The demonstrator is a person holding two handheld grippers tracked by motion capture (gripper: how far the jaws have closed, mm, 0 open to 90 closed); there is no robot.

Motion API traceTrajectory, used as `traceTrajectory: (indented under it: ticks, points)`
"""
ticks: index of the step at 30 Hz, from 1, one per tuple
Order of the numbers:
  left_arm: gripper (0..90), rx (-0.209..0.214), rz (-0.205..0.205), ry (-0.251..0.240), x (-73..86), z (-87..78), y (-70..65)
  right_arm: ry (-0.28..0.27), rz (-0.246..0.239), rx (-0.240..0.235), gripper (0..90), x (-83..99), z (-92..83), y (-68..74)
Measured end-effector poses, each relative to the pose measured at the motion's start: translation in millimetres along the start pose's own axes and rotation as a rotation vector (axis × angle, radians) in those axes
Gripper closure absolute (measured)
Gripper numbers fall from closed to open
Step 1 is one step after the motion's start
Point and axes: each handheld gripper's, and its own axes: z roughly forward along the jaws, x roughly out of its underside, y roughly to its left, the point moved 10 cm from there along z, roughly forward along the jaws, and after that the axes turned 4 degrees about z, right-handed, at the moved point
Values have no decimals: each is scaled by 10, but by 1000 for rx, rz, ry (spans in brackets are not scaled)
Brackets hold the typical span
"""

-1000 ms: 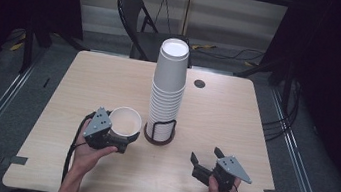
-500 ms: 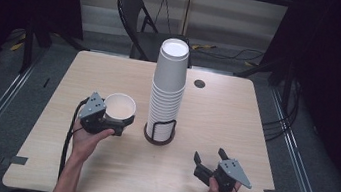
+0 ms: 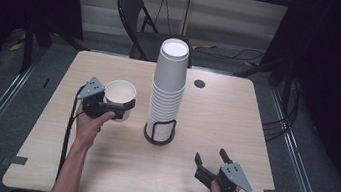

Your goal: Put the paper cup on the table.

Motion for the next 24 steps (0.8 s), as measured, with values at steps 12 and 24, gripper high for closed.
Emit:
traceTrajectory:
  ticks: [12,24]
  points:
    - [68,-50,6,50,223,283,319,3,-3,-10,136,3,-3,12]
    - [63,-77,-5,118,449,449,383,14,-7,-14,137,10,8,18]
